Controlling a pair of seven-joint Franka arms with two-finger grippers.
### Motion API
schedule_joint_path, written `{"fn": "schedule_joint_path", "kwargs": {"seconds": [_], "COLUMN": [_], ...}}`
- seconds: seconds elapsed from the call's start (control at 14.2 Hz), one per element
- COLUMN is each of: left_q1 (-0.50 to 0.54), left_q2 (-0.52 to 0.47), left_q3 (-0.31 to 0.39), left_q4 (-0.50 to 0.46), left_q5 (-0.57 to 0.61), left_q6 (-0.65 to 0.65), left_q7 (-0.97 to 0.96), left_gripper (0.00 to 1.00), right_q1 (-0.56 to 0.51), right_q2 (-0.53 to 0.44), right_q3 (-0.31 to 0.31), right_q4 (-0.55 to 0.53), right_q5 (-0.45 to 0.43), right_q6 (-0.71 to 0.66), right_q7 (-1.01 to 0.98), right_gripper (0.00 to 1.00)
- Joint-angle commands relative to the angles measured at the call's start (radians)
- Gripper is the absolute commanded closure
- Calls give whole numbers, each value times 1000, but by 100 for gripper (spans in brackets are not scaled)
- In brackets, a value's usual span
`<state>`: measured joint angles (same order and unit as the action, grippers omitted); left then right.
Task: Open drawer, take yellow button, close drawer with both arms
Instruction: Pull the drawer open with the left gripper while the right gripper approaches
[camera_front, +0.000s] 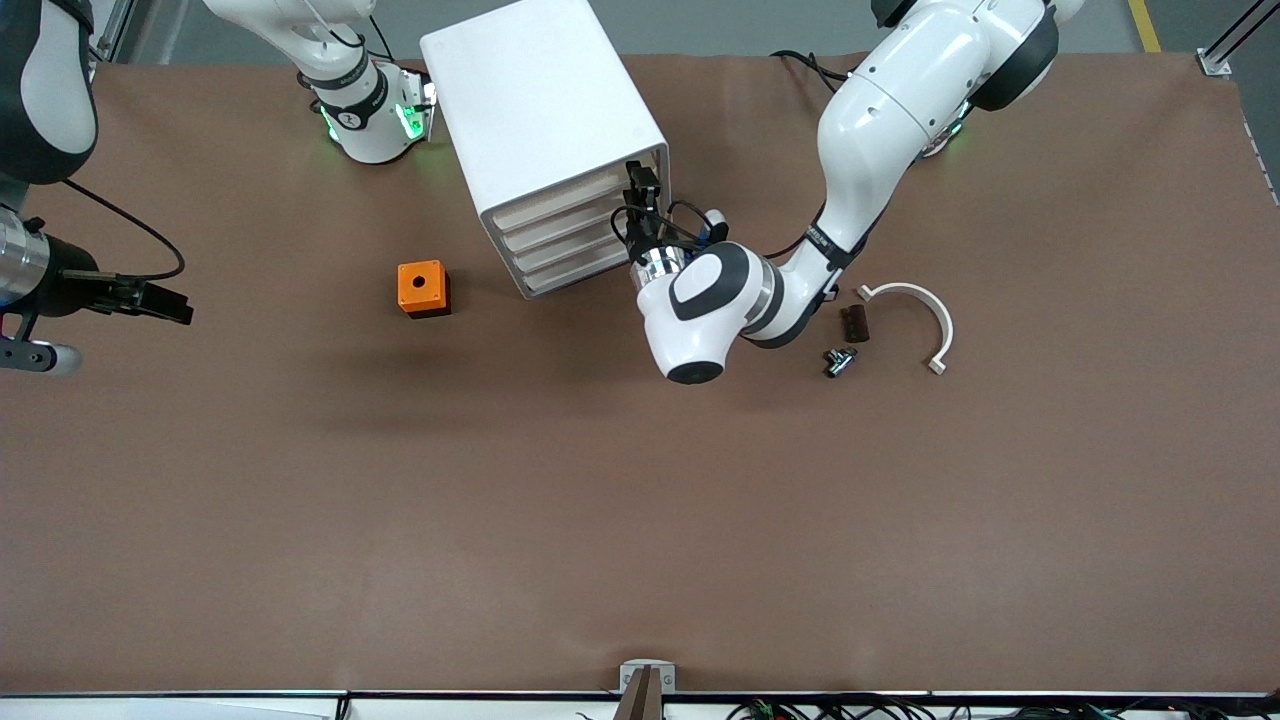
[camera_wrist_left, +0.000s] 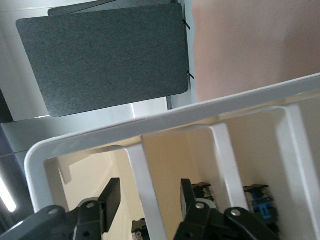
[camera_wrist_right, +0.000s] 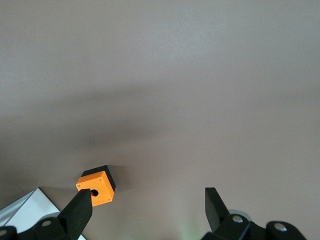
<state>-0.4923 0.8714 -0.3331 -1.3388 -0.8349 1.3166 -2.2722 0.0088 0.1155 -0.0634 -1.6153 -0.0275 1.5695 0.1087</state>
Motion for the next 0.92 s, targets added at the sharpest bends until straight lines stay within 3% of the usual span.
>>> {"fn": "schedule_joint_path", "kwargs": {"seconds": [0.0,0.14,0.35,0.85], "left_q1": [-22,-22,-22,-6], "left_q2": [-6,-5,-3,-2], "left_q3": [2,2,3,15], "left_q4": [-7,-5,-5,-5], "left_q5": [-30,-36,-47,-92], "left_q6": [-10,-10,-4,0], "left_q7": [-17,-18,-20,-13], "left_gripper": [63,75,86,90], "right_q1": [25,39,36,94], "right_q2": [-3,-8,-11,-23], "right_q3": [0,0,-1,0], "right_q4": [-12,-25,-37,-44], "right_q5": [12,15,76,78], "right_q6": [-9,-8,-5,-6], "right_q7": [99,134,155,351], "right_gripper": [0,0,0,0]}}
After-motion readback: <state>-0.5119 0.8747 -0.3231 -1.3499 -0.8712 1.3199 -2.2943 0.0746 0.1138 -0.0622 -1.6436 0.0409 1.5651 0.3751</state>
